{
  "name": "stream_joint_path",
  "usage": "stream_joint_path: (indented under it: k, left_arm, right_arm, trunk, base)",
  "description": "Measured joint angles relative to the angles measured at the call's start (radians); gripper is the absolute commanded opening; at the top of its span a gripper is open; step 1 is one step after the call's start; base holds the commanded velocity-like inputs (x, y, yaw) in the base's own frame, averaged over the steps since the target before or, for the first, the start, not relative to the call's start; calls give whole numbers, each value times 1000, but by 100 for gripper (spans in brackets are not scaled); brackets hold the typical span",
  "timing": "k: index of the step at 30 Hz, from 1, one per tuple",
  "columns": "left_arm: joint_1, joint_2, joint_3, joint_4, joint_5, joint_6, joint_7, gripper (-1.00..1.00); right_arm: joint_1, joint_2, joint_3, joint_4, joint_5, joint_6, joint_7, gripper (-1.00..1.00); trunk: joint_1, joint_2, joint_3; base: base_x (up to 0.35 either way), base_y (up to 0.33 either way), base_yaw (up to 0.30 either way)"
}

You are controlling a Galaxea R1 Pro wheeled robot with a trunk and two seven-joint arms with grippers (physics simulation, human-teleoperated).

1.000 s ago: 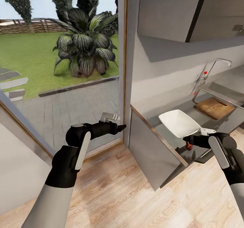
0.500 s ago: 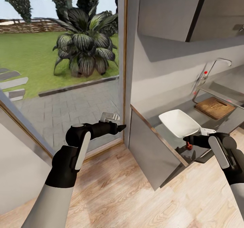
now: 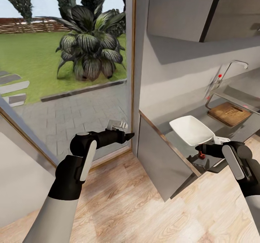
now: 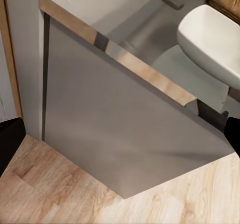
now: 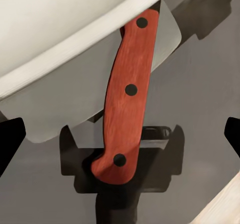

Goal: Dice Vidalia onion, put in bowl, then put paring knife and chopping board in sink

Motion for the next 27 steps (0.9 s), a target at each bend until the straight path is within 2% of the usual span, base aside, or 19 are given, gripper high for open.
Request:
stream_joint_path:
  k: [18,27]
  left_arm:
    - [0,0,-1,0,0,0,0,100]
    - [0,0,-1,0,0,-1,0,100]
  right_arm:
    - [0,1,0,0,0,0,1,100]
    - [0,27,-1,0,0,0,0,100]
  trunk:
    - [0,0,-6]
    - [0,0,-6]
  base:
    - [0,0,0]
    - [0,0,0]
